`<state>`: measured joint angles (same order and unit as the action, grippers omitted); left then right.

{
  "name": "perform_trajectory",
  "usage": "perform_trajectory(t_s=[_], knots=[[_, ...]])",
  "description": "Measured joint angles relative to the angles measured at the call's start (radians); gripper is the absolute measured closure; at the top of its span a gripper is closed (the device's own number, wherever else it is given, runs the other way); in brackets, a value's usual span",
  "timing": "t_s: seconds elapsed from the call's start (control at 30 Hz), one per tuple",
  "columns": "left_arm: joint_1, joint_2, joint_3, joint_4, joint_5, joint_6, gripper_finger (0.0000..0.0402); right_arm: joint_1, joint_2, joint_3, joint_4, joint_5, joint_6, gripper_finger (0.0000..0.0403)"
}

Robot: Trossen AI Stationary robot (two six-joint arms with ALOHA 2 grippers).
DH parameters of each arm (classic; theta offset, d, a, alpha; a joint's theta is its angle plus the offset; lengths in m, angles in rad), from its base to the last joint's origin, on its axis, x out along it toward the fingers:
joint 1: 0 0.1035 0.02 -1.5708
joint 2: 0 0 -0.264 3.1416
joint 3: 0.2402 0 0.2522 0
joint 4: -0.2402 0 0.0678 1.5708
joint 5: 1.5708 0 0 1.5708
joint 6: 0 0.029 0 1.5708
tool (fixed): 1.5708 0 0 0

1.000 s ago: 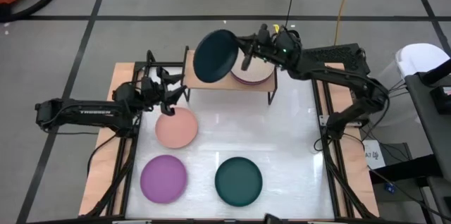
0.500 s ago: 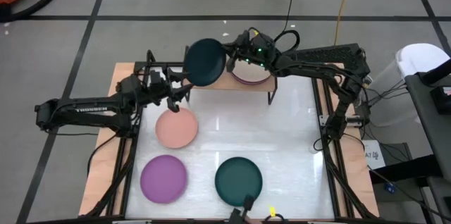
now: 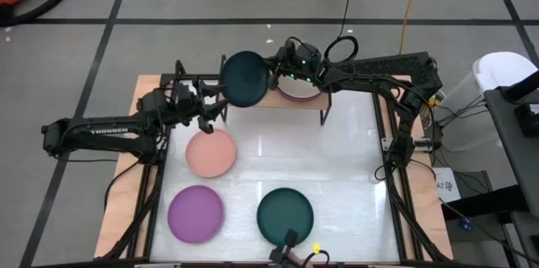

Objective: Place and stack plates onto a shelf
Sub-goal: Put the black plate on the shelf, then stack the light orange plate on top of the black plate on the shelf

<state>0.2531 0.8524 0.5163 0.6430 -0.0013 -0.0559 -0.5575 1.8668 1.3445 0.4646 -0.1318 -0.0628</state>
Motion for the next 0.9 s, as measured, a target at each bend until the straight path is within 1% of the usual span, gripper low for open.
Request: perform_trajectory(t_s=[0.23, 0.47, 0.63, 0.77, 0.9], knots=[[0.000, 0.000, 0.000, 0.004, 0.000, -0.006, 0.0179, -0.004, 0.002, -0.001, -0.008, 0.004, -0.043, 0.0384], [0.000, 0.000, 0.000, 0.015, 0.000, -0.006, 0.0179, -0.005, 0.003, -0.002, -0.009, 0.081, -0.043, 0.0366], [0.000, 0.000, 0.000, 0.016, 0.000, -0.026, 0.0179, -0.006, 0.001, -0.002, 0.003, 0.083, -0.070, 0.0358], [0.000, 0.000, 0.000, 0.016, 0.000, -0.023, 0.0179, 0.002, -0.044, -0.003, 0.025, 0.079, -0.048, 0.0358], [0.000, 0.000, 0.000, 0.016, -0.021, -0.026, 0.0179, 0.032, -0.132, -0.003, 0.016, 0.075, -0.061, 0.0358]])
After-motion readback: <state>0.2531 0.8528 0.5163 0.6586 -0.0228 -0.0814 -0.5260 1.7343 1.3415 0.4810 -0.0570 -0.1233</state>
